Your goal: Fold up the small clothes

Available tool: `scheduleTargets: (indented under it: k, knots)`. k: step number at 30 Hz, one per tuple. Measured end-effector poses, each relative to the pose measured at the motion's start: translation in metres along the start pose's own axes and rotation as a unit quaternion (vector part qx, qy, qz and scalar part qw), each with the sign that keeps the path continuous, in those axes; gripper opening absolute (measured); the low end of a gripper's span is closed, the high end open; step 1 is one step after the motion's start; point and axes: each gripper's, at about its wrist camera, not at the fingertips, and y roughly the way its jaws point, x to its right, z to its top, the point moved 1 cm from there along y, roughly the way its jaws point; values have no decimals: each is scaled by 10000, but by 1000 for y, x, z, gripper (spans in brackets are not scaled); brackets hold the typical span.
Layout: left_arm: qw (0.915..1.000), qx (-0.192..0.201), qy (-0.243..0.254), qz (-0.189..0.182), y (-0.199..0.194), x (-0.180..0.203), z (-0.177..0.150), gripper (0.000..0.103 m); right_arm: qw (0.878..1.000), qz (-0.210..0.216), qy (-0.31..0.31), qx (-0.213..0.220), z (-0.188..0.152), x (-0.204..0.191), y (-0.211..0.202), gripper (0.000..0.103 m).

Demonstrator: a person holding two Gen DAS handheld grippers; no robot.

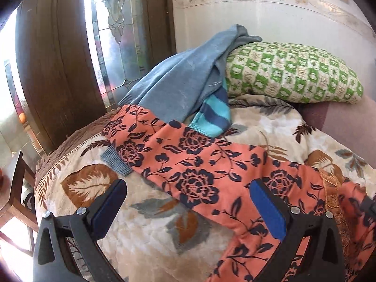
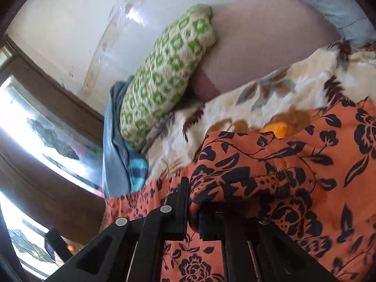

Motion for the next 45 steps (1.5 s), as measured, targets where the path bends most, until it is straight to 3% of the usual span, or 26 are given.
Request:
scheduleTargets:
  k: [3,6,11,13,15,19,20,21,22,23,26,28,30,32,35,37,39,41,45]
  knots:
    - [9997,-180,-140,132,12,-20,3,103,9938,-532,-609,-768,-31,-29,54,11]
    - [9991,-250,-287,186,18,-33,5,103,9768,-1142,-1569,-903,-54,-55,72,14]
    - [9978,-372,-536,93,23,-38,7,103,9613,-331,-2609,-819,-64,-84,52,17]
    - [9976,-447,-525,38,23,-34,6,103,9471,-237,-3093,-820,-68,-93,42,21]
    - [9977,-475,-482,48,22,-31,6,103,9426,-182,-3241,-778,-64,-96,36,23]
    - [9976,-474,-508,52,21,-32,6,103,9483,-22,-3062,-839,-49,-86,30,25]
    - [9975,-488,-509,73,22,-33,7,103,9485,18,-2987,-1050,-48,-81,32,35]
    - [9973,-520,-517,94,24,-34,7,103,9494,57,-2867,-1278,-49,-73,34,58]
    - [9969,-565,-539,98,26,-35,6,103,9522,41,-2720,-1392,-50,-63,38,69]
    - [9964,-613,-574,92,28,-36,6,103,9552,-30,-2583,-1444,-52,-52,41,73]
    - [9951,-719,-682,66,33,-40,5,103,9730,-35,-1745,-1512,-48,-15,51,73]
    - [9949,-728,-693,59,34,-41,6,103,9853,267,-941,-1399,-41,6,52,73]
    - [9953,-692,-663,115,33,-43,7,103,9902,597,-315,-1220,-35,12,53,74]
    - [9953,-667,-671,185,34,-47,9,103,9872,1097,-188,-1141,-32,-4,50,74]
    - [9939,-696,-836,194,36,-55,10,103,9725,2004,-494,-1083,-33,-48,38,74]
    - [9933,-707,-894,180,36,-58,10,103,9684,2172,-794,-929,-34,-67,27,74]
    - [9938,-693,-866,120,35,-57,10,103,9740,1888,-993,-761,-33,-68,21,74]
    - [9946,-670,-793,-21,32,-52,10,103,9855,1294,-907,-616,-34,-52,20,74]
    - [9948,-763,-428,-524,30,-30,7,103,9992,29,-329,-245,-37,22,8,69]
